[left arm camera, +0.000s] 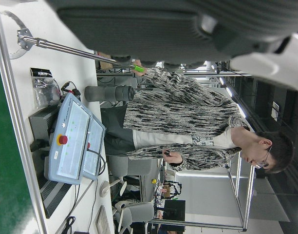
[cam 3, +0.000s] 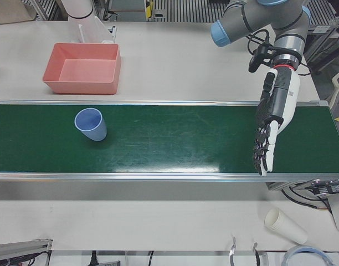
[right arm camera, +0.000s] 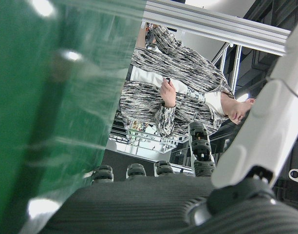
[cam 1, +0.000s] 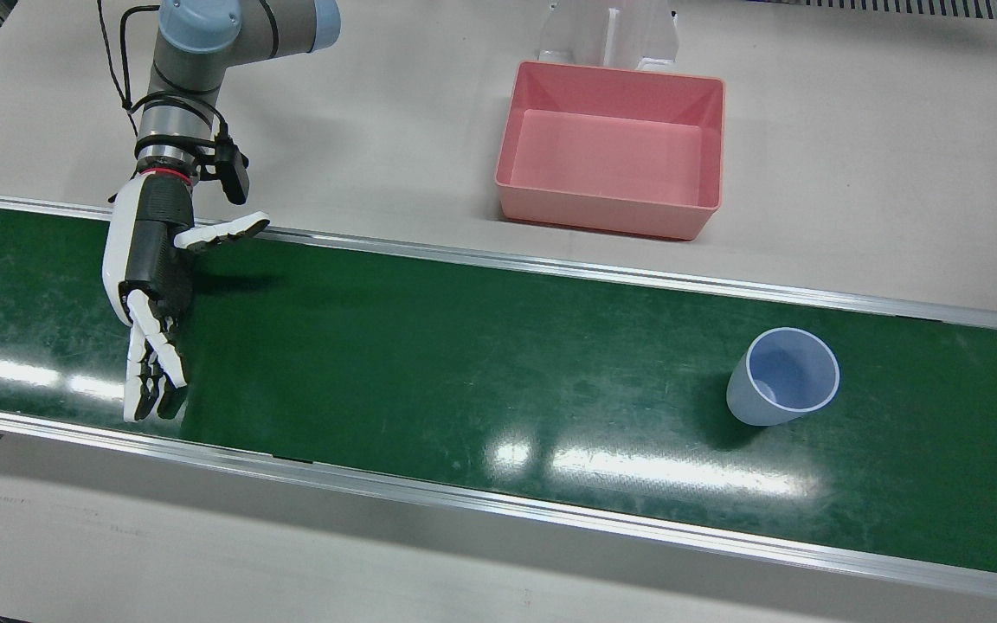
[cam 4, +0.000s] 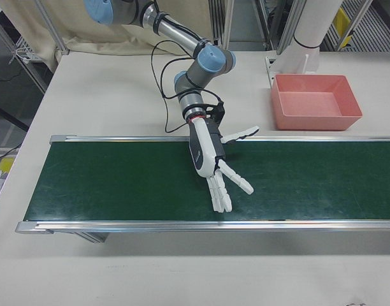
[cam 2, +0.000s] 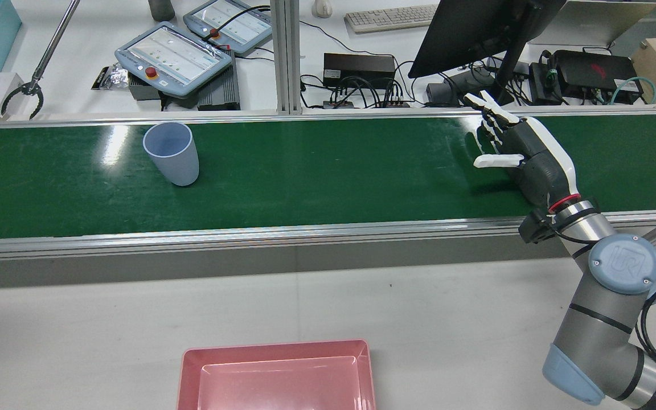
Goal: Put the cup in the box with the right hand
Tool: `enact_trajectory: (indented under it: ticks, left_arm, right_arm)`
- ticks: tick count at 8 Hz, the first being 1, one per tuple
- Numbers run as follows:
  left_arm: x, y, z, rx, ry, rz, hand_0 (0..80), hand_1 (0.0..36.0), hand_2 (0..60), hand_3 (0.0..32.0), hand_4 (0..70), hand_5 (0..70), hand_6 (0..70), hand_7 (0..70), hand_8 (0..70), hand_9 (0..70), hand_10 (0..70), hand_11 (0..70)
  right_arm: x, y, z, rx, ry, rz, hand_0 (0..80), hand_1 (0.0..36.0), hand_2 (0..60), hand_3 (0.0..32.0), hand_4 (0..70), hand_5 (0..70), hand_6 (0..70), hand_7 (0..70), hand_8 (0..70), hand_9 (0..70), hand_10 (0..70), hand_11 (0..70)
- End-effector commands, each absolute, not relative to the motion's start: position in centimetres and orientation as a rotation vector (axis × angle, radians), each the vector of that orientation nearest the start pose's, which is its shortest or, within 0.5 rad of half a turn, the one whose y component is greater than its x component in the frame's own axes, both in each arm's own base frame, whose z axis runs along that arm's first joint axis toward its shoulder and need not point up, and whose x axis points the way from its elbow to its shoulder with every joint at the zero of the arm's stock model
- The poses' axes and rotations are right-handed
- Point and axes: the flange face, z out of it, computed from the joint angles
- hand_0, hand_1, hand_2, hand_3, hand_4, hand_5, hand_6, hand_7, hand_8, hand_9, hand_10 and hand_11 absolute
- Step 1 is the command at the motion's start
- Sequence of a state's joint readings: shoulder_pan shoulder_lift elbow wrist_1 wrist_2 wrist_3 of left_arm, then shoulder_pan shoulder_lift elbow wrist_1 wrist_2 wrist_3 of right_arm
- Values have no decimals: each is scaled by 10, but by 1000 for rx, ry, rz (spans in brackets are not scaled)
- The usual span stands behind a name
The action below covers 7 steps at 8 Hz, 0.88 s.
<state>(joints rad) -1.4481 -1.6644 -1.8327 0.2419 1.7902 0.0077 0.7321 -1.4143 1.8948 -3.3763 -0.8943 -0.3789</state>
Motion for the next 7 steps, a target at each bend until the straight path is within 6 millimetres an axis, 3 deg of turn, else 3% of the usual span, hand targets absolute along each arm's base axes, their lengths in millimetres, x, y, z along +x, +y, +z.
enact_trajectory:
  ticks: [1,5,7]
  left_arm:
    - [-48,-525,537,-338,2145,-1908,0,0,0,0,0,0,0,0,0,0,0,0]
    - [-48,-525,537,-336,2146,-1909,0,0,0,0,0,0,0,0,0,0,0,0]
    - [-48,-525,537,-336,2146,-1909,0,0,0,0,0,0,0,0,0,0,0,0]
  right_arm:
    - [-252,-488,478,-96,2622,-2126,457,89,0,92,0,44,10,58,30,0,16,35]
    - [-250,-489,480,-101,2620,-2129,456,89,0,102,0,44,9,58,30,0,15,33]
    - [-250,-489,481,-107,2621,-2134,455,88,0,82,0,43,11,59,30,0,14,32]
